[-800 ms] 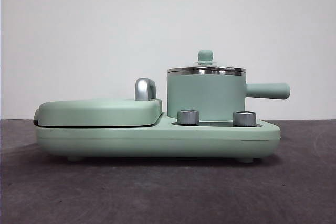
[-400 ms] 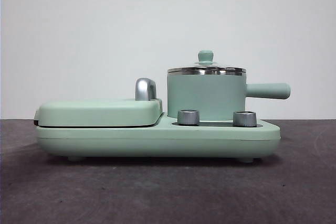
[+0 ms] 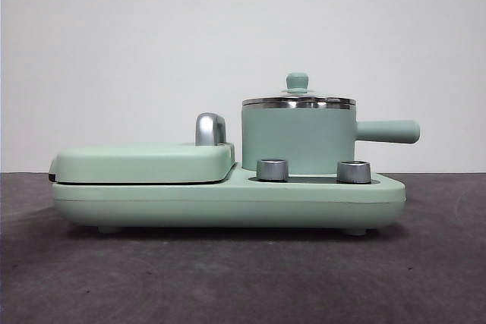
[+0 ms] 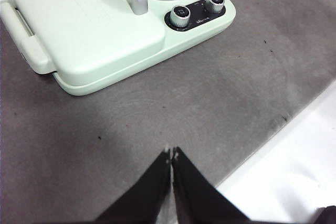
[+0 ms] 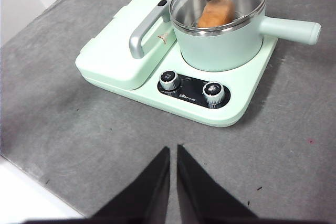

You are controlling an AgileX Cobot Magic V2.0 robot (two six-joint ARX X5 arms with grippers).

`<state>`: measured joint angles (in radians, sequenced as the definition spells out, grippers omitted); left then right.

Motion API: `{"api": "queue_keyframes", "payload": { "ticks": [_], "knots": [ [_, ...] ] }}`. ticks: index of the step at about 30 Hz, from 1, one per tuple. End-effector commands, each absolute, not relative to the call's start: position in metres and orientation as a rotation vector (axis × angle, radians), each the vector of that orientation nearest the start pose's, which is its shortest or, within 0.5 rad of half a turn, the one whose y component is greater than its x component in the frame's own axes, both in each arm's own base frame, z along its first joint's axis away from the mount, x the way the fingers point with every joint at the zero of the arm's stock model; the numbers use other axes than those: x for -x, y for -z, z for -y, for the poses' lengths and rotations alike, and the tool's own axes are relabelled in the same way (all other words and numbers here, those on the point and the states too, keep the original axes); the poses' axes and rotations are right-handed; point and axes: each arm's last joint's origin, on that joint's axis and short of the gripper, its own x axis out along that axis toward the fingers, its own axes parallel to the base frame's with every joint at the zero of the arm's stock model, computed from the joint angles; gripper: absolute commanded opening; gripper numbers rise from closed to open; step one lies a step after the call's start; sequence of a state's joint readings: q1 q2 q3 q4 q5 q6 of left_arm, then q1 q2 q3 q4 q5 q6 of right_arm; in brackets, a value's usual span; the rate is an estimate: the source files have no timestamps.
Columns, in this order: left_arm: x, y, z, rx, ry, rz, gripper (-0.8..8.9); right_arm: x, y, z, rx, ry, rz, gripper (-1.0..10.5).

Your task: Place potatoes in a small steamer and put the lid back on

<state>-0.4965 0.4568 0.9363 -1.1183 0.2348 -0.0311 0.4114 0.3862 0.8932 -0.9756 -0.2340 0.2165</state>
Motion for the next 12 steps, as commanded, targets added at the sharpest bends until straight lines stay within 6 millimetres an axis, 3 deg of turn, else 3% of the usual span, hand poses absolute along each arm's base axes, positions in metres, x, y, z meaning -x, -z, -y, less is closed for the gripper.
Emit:
{"api": "queue_keyframes", "payload": {
  "ticks": [1,6,12],
  "knots": [
    [-0.037,-0.330,0.026,-0.035,0.662,-0.616,0.06,-0.039,-0.334,-0.025,-0.167,-0.586,-0.526,0.2],
    [-0.047,-0.315,0.023,-0.045,0.553,-0.443,0.06,-0.039,-0.335,-0.025,-0.167,-0.586,-0.526,0.2],
    [-0.075,-0.266,0.019,-0.045,0.393,-0.163,0.06,-0.039,-0.335,-0.025,-0.167,-0.586,-0.526,0.2]
  ]
}}
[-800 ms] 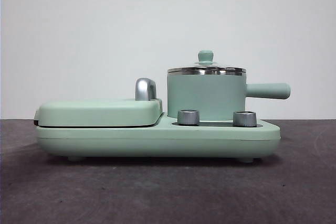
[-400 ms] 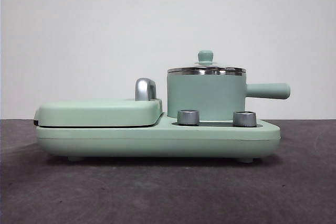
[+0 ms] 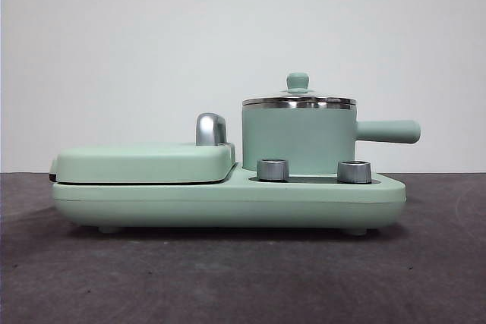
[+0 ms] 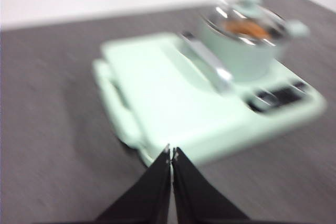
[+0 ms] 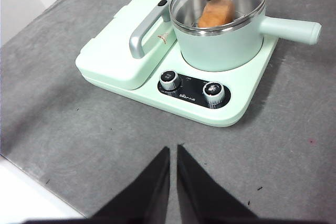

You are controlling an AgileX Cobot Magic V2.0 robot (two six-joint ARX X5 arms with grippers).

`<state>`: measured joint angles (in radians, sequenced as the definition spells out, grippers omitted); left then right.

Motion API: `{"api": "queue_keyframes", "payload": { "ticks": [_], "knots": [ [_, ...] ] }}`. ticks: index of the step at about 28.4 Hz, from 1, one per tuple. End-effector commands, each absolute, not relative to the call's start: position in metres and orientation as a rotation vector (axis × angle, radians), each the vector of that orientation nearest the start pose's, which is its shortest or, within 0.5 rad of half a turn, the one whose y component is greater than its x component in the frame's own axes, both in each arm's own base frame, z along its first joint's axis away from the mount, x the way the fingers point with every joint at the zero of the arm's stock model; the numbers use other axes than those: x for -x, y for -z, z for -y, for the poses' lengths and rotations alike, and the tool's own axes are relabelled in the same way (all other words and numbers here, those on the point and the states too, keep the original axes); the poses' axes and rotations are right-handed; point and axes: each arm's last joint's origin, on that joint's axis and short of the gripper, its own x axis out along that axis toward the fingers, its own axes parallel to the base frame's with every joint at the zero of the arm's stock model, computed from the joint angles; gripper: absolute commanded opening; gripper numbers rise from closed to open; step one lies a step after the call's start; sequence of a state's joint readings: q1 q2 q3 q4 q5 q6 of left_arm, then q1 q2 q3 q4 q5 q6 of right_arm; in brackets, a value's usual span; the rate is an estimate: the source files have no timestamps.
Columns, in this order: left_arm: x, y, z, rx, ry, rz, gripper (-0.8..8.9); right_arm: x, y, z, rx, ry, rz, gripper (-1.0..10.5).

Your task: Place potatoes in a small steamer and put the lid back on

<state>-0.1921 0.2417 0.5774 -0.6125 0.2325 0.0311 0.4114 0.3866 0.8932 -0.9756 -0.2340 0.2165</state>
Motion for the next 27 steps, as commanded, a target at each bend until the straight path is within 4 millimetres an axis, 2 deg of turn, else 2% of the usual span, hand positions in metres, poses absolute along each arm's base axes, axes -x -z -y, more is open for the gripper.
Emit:
{"api": "queue_keyframes", "payload": {
  "ticks": [1,4,7,12,27],
  "knots": [
    [-0.079,-0.257,0.018,-0.045,0.374,-0.135,0.06,-0.039,-0.335,-0.025,-0.167,-0.586,-0.526,0.2],
    [-0.090,-0.225,0.015,-0.045,0.322,-0.086,0.06,-0.039,-0.335,-0.025,-0.168,-0.587,-0.526,0.2],
    [-0.094,-0.195,0.013,-0.033,0.293,-0.130,0.06,-0.039,-0.335,-0.025,-0.167,-0.586,-0.526,0.2],
    [-0.094,-0.166,0.012,0.081,0.276,-0.188,0.06,-0.039,-0.335,-0.025,-0.167,-0.586,-0.526,0.2],
    [-0.095,-0.154,0.012,0.106,0.274,-0.148,0.06,-0.039,-0.335,-0.025,-0.167,-0.586,-0.526,0.2]
  ]
}}
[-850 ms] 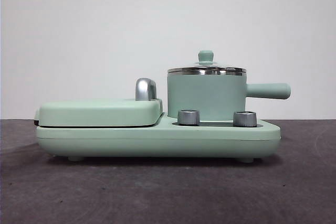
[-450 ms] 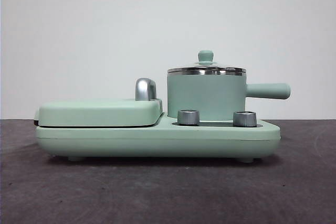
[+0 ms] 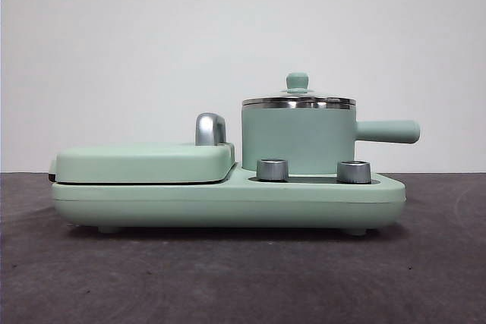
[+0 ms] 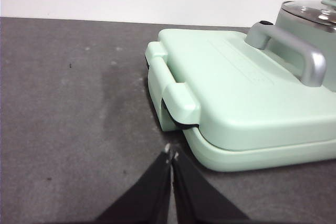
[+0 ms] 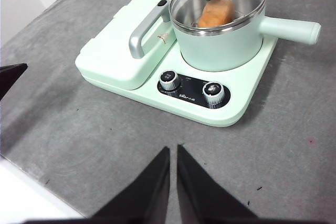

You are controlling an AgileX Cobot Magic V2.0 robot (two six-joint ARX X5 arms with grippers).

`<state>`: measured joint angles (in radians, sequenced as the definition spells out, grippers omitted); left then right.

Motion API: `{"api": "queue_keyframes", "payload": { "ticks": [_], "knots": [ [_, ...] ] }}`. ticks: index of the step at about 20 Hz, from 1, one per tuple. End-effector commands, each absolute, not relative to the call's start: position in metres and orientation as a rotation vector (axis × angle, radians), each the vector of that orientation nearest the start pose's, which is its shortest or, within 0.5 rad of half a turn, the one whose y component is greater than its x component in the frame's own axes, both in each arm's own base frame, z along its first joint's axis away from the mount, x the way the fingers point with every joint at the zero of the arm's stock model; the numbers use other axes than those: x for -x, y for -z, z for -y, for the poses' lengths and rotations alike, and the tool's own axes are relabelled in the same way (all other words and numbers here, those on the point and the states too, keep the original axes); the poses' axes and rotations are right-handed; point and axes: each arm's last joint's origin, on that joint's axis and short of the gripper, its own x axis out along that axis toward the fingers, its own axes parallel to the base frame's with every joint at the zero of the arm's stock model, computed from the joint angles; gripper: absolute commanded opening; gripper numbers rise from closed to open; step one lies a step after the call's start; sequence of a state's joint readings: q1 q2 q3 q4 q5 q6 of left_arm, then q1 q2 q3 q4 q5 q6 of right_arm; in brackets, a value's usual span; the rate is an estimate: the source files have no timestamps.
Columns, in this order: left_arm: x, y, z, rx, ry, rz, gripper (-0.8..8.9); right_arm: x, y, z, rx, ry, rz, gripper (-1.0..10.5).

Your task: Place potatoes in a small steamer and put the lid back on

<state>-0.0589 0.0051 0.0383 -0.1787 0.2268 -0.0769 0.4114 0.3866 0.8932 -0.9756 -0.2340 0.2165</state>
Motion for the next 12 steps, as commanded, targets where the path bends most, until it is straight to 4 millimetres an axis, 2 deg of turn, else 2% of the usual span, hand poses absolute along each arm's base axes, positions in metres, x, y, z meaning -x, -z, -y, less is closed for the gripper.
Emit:
{"api": "queue_keyframes", "payload": {
  "ticks": [1,7,12],
  "knots": [
    [-0.0950,-0.1534,0.0117,0.102,0.267,-0.151,0.06,-0.0393,-0.3346,-0.0247,-0.167,-0.586,-0.526,0.2],
    [-0.0954,-0.1497,0.0057,0.089,0.081,-0.181,0.06,-0.0393,-0.3346,-0.0247,-0.167,-0.586,-0.526,0.2],
    [-0.0955,-0.1494,0.0025,0.079,0.012,-0.181,0.06,-0.0393,-0.3346,-0.0247,-0.167,-0.586,-0.526,0.2]
  ]
}}
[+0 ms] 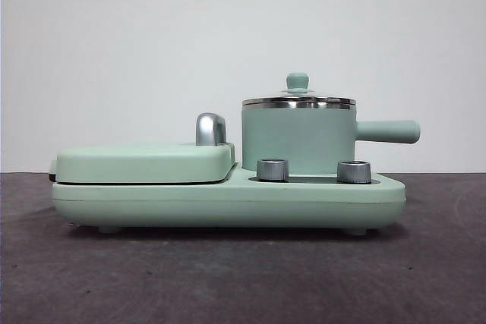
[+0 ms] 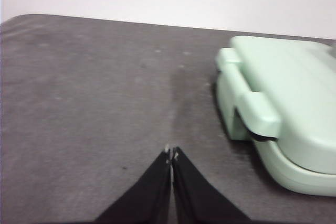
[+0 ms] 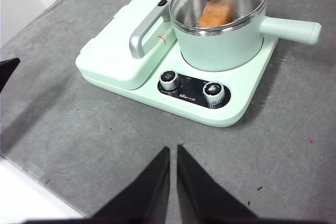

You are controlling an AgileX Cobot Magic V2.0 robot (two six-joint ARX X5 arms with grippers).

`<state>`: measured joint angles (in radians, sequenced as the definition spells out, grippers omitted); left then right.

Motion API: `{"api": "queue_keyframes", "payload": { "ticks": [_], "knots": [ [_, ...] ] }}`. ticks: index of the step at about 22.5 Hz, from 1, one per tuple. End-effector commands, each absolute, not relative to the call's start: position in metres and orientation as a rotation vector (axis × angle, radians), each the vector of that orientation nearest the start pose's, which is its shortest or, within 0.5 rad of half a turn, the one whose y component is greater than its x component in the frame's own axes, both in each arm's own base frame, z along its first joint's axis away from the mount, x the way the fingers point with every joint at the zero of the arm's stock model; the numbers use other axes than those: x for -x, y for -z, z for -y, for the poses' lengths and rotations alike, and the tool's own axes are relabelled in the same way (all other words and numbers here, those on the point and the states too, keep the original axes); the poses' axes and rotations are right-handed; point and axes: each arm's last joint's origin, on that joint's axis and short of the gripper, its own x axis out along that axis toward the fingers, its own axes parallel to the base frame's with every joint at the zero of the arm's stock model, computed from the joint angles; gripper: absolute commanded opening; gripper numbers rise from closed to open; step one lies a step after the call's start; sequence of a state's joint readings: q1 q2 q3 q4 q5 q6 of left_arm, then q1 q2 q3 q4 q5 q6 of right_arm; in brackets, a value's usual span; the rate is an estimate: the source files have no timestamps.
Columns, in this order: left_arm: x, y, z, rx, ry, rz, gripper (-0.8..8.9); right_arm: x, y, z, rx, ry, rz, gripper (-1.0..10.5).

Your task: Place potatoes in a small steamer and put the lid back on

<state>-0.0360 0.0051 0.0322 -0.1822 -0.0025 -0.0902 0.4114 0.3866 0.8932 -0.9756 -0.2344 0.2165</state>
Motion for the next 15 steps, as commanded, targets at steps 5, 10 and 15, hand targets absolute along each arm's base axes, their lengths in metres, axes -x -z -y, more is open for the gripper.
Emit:
{"api": "queue_keyframes", "payload": {
  "ticks": [5,10,15],
  "knots": [
    [-0.0955,-0.1494,0.0022,-0.028,0.019,-0.180,0.06,-0.0393,-0.3346,-0.0247,-0.167,-0.586,-0.526,0.2],
    [-0.0955,-0.1494,0.0022,-0.035,0.020,-0.179,0.06,-0.0393,-0.3346,-0.0247,-0.167,-0.586,-0.526,0.2],
    [-0.0955,-0.1495,0.0022,-0.036,0.020,-0.179,0.06,-0.0393,-0.3346,-0.0247,-0.167,-0.586,-0.526,0.2]
  ]
}}
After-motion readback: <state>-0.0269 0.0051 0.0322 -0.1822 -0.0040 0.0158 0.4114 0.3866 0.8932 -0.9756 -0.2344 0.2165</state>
